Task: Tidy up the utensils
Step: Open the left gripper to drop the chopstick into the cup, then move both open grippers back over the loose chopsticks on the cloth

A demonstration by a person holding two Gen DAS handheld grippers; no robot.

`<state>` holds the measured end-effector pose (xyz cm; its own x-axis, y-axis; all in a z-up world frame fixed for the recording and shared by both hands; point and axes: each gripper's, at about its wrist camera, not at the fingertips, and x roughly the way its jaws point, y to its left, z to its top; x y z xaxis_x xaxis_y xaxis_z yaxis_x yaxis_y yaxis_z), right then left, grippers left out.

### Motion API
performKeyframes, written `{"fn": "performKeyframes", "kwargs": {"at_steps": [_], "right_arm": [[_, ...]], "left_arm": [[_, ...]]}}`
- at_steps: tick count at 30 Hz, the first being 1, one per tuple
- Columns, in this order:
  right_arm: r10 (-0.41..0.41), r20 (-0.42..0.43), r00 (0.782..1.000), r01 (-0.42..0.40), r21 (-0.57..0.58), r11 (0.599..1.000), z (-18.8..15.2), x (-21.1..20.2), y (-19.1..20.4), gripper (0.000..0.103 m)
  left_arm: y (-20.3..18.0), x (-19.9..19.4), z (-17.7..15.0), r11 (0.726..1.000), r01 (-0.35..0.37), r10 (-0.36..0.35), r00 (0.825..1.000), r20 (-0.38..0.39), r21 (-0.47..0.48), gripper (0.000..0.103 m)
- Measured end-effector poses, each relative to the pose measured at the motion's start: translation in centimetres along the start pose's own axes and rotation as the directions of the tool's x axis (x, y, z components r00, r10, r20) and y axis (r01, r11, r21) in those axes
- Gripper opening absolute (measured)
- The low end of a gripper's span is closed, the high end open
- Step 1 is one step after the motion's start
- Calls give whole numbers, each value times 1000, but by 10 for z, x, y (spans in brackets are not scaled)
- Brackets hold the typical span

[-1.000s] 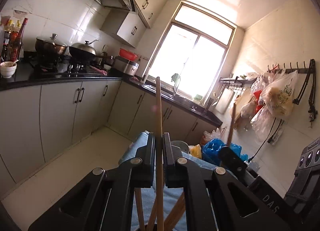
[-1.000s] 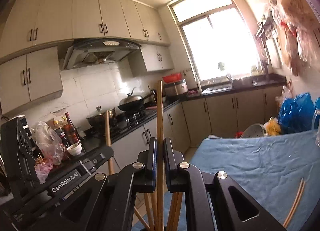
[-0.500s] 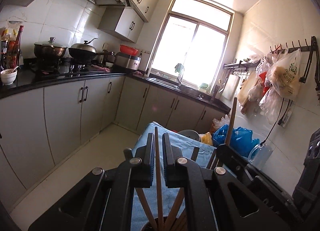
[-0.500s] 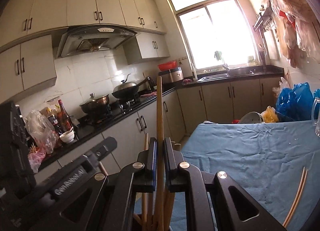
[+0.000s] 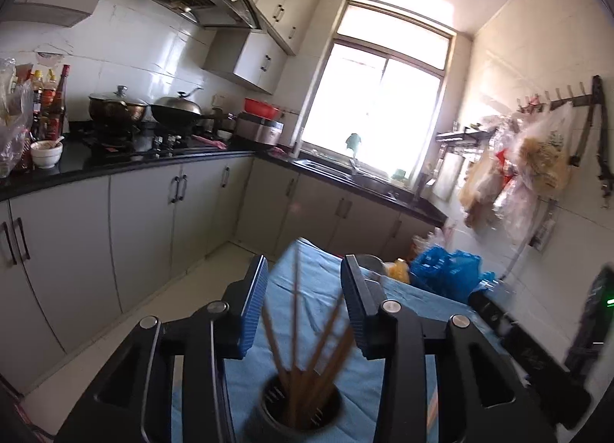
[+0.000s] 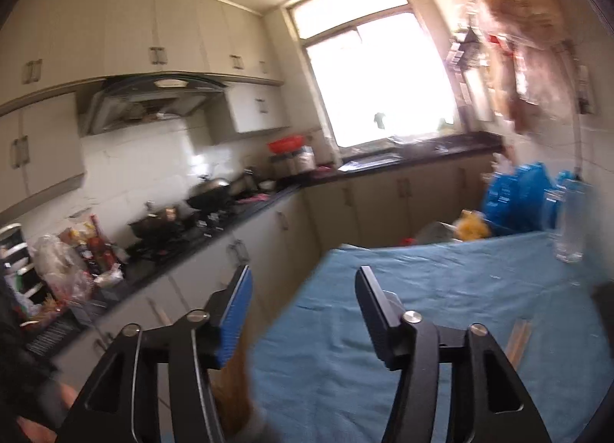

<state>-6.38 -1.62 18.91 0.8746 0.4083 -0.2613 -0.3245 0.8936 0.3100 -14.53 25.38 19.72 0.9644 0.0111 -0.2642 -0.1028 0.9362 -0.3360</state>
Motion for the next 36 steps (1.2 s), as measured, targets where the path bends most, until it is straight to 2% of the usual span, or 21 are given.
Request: {"fn": "performKeyframes", "kwargs": {"at_steps": [2,4,6,8,9,10,11,12,14,17,21,22,27,32,33,34,36], "right_arm": [[-59,-38,998,60,20,998,-6,-8,-30,64],[-124,-107,986,130,50,990,-17,-11,-66,64],[-153,-226,962,178,92,980,-32,-7,-107,64],[-163,-364,917,221,123,968,-55,4,-145,60],[-171,-411,895,240,122,963,-65,9,-157,55],[-182,-460,869,261,114,959,-77,14,-169,44],[-184,-490,852,269,108,957,-84,18,-176,38],[-178,-516,838,270,108,957,-93,22,-183,38],[-163,-528,833,266,123,956,-102,28,-190,38],[-144,-518,843,253,146,956,-101,36,-198,38],[-171,-532,829,275,123,954,-101,52,-204,37],[-182,-523,832,278,110,954,-99,54,-203,37],[-245,-533,810,299,15,954,-96,70,-193,35],[-283,-543,790,330,-12,944,-95,72,-196,32],[-294,-546,784,337,-23,941,-95,70,-199,31],[-310,-547,778,344,-42,938,-96,68,-202,21],[-352,-541,764,355,-103,929,-96,63,-204,21]], "left_arm": [[-12,-9,-9,999,40,-40,999,-24,10,45],[-27,-13,-19,996,81,-80,995,-55,24,45],[-43,-13,-31,992,121,-117,989,-95,46,46],[-61,-8,-46,985,153,-140,979,-147,80,46],[-69,-6,-54,982,163,-144,974,-175,97,46],[-77,-2,-64,978,175,-148,966,-212,117,46],[-83,1,-71,975,182,-148,961,-235,130,46],[-86,4,-75,973,183,-144,958,-249,138,46],[-93,10,-87,971,172,-121,951,-284,165,46],[-97,20,-97,972,155,-92,943,-320,179,46],[-99,35,-107,973,141,-67,929,-363,182,46],[-99,38,-110,973,139,-62,926,-372,185,46],[-99,47,-120,971,136,-47,916,-399,198,46],[-101,53,-128,964,144,-36,902,-430,221,46],[-103,55,-129,963,147,-34,899,-437,226,46],[-104,58,-132,962,152,-35,894,-447,228,46],[-109,64,-138,959,164,-37,883,-468,233,46]]}}
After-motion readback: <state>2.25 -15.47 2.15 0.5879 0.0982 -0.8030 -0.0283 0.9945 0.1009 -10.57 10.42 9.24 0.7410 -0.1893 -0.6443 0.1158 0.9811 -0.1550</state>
